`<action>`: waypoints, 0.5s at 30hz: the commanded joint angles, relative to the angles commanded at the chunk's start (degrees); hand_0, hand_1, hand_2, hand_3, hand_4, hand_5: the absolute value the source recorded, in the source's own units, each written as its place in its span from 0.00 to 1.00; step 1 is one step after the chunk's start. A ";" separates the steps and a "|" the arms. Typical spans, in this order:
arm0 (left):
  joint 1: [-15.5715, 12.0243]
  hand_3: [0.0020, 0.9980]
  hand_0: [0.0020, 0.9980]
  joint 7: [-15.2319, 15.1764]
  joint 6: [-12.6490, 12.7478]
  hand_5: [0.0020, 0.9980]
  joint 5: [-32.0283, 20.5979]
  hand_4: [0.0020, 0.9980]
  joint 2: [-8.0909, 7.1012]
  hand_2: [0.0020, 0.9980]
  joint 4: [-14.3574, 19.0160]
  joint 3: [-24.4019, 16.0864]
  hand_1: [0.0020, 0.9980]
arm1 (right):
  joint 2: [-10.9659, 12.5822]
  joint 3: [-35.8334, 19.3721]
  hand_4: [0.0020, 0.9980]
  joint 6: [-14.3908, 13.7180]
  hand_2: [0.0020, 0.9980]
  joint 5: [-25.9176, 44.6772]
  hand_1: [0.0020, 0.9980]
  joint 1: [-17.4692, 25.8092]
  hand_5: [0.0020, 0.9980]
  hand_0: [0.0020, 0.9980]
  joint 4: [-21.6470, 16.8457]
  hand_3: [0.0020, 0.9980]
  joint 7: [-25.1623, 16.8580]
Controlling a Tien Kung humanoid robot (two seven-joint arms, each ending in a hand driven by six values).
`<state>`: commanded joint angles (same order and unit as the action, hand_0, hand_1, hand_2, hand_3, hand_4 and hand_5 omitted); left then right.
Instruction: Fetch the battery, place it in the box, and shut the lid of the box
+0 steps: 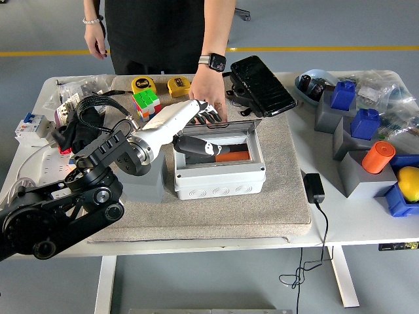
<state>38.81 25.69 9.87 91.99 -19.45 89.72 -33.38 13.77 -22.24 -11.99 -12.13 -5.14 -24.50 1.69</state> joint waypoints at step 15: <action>-1.25 0.63 0.57 -1.13 0.87 0.47 -1.67 0.98 0.22 0.63 -1.85 2.23 0.63 | -0.06 -0.11 0.92 -0.07 0.61 -0.30 0.64 0.20 0.47 0.61 -0.20 0.57 -0.07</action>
<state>37.57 24.56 10.74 90.33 -19.23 87.87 -31.15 13.71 -22.35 -12.07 -12.42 -4.94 -24.70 1.62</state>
